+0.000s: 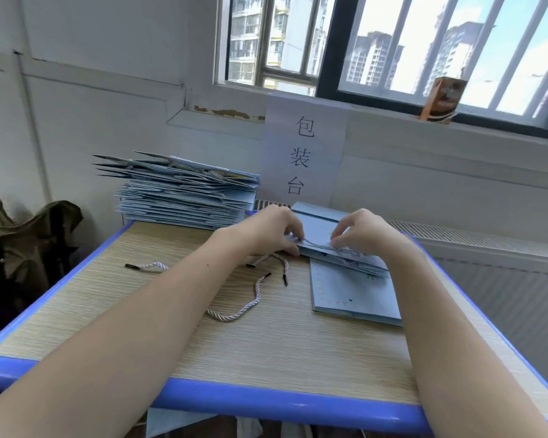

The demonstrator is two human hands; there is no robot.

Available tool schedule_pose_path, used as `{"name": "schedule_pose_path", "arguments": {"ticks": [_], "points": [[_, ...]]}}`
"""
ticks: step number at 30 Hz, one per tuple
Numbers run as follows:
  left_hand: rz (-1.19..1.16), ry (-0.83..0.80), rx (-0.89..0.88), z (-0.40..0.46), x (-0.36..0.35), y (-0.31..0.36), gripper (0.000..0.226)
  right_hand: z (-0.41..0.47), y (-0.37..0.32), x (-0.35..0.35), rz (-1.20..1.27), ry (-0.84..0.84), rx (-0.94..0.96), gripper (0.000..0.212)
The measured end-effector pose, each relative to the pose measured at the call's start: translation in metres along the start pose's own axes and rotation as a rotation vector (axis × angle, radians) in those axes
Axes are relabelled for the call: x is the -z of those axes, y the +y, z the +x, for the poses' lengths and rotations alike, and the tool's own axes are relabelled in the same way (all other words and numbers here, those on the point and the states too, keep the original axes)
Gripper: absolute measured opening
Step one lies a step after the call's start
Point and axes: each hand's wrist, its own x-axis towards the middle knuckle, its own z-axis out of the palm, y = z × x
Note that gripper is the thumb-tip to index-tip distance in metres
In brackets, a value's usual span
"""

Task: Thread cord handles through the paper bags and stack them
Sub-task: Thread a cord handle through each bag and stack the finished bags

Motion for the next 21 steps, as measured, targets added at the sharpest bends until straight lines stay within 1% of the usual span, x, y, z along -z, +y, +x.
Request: {"name": "schedule_pose_path", "arguments": {"ticks": [3,9,14,18,21], "points": [[-0.020,0.018,-0.012,0.002,-0.002,-0.002,0.030,0.003,0.007,0.006,0.052,-0.004,0.010,0.007],[0.061,-0.019,0.003,0.005,-0.003,-0.002,0.034,-0.003,0.011,0.011,0.009,-0.087,0.017,0.017],[0.093,-0.061,0.010,0.006,-0.007,-0.005,0.035,-0.006,0.011,0.015,-0.017,-0.157,0.026,0.019],[0.113,-0.058,-0.005,0.007,-0.007,-0.003,0.033,-0.011,0.013,0.017,-0.017,-0.212,0.033,0.029],[0.101,-0.025,-0.027,0.004,-0.007,-0.002,0.028,-0.010,0.015,0.014,-0.074,-0.179,0.055,0.025]]}}
